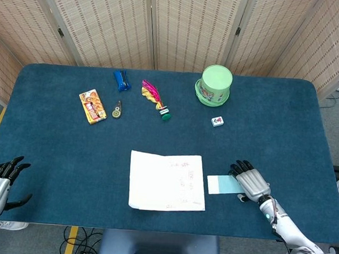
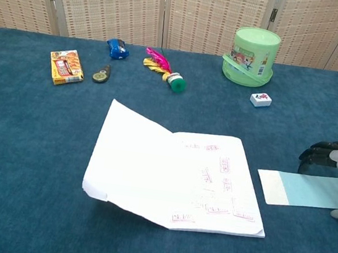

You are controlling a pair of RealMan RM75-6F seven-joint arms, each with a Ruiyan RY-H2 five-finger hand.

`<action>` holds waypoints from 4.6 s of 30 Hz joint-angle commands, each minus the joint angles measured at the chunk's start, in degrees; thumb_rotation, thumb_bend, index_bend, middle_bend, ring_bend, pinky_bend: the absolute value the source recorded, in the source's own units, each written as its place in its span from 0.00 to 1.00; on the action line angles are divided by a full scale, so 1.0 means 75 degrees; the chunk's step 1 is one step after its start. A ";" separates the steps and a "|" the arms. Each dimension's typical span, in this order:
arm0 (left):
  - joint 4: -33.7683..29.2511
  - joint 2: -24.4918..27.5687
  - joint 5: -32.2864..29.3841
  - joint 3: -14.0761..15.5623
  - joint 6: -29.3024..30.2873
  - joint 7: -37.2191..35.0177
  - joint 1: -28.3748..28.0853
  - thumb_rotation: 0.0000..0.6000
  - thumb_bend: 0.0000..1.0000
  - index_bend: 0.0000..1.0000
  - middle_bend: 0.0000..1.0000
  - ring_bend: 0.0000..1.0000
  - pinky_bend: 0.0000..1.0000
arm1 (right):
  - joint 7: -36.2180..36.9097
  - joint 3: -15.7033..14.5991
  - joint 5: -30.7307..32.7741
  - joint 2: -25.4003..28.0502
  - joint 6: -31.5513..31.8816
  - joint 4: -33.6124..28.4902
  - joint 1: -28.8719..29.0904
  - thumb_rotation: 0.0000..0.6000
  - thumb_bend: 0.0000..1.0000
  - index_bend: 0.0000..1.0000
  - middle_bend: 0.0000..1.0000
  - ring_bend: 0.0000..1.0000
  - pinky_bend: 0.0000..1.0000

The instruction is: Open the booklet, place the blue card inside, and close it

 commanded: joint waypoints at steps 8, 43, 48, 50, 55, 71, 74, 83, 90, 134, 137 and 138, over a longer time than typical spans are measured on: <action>0.0022 -0.0002 -0.0038 0.0002 -0.0017 -0.0017 0.0002 1.00 0.22 0.23 0.12 0.17 0.19 | -0.0041 0.0046 -0.0004 -0.0026 -0.0132 0.0041 0.0036 1.00 0.18 0.29 0.14 0.02 0.10; -0.0338 0.0221 -0.0013 0.0020 0.0165 0.0242 0.0100 1.00 0.22 0.23 0.12 0.17 0.19 | 0.3323 0.1136 -0.2855 0.0098 0.1450 0.1728 0.2040 1.00 0.23 0.36 0.19 0.02 0.09; -0.0359 0.0250 -0.0035 0.0021 0.0166 0.0264 0.0115 1.00 0.22 0.23 0.12 0.17 0.19 | 0.3636 0.0589 -0.3730 -0.0262 0.1483 0.2294 0.2536 1.00 0.23 0.38 0.19 0.02 0.08; -0.0353 0.0256 -0.0058 0.0019 0.0161 0.0257 0.0123 1.00 0.22 0.23 0.12 0.17 0.19 | 0.3771 0.0347 -0.4083 -0.0429 0.1572 0.2576 0.2712 1.00 0.23 0.38 0.19 0.02 0.07; -0.0335 0.0255 -0.0081 0.0031 0.0149 0.0246 0.0143 1.00 0.22 0.23 0.12 0.17 0.19 | 0.3901 -0.0122 -0.4833 -0.0864 0.2002 0.3402 0.3078 1.00 0.23 0.39 0.21 0.02 0.06; -0.0229 0.0233 -0.0134 0.0061 0.0045 0.0159 0.0154 1.00 0.22 0.23 0.12 0.17 0.19 | 0.4032 -0.1384 -0.6257 -0.2154 0.3388 0.5867 0.3755 1.00 0.19 0.39 0.21 0.02 0.04; -0.0209 0.0229 -0.0149 0.0056 0.0034 0.0163 0.0153 1.00 0.22 0.23 0.12 0.17 0.19 | 0.4047 -0.1540 -0.6341 -0.2375 0.3495 0.6276 0.3847 1.00 0.19 0.39 0.21 0.02 0.04; -0.0185 0.0239 -0.0207 0.0047 0.0037 0.0166 0.0179 1.00 0.22 0.23 0.12 0.17 0.19 | 0.4134 -0.1857 -0.6460 -0.2939 0.3785 0.7267 0.4067 1.00 0.16 0.39 0.19 0.02 0.00; -0.0211 0.0233 -0.0218 0.0043 0.0007 0.0221 0.0168 1.00 0.22 0.23 0.12 0.17 0.19 | 0.4277 -0.2096 -0.6421 -0.3408 0.3951 0.8187 0.4210 1.00 0.16 0.39 0.14 0.00 0.00; -0.0340 0.0337 -0.0027 0.0064 0.0174 0.0170 0.0229 1.00 0.22 0.23 0.12 0.17 0.19 | 0.2919 -0.1795 -0.4506 -0.1173 0.2137 0.2591 0.3567 1.00 0.83 0.18 0.02 0.00 0.00; -0.0370 0.0357 -0.0019 0.0071 0.0184 0.0180 0.0239 1.00 0.22 0.23 0.12 0.17 0.19 | 0.2714 -0.1757 -0.4520 -0.1140 0.1873 0.2145 0.3628 1.00 0.84 0.19 0.02 0.00 0.00; -0.0375 0.0360 -0.0019 0.0072 0.0189 0.0187 0.0242 1.00 0.22 0.23 0.12 0.17 0.19 | 0.2664 -0.1731 -0.4510 -0.1157 0.1793 0.2058 0.3644 1.00 0.84 0.19 0.02 0.00 0.00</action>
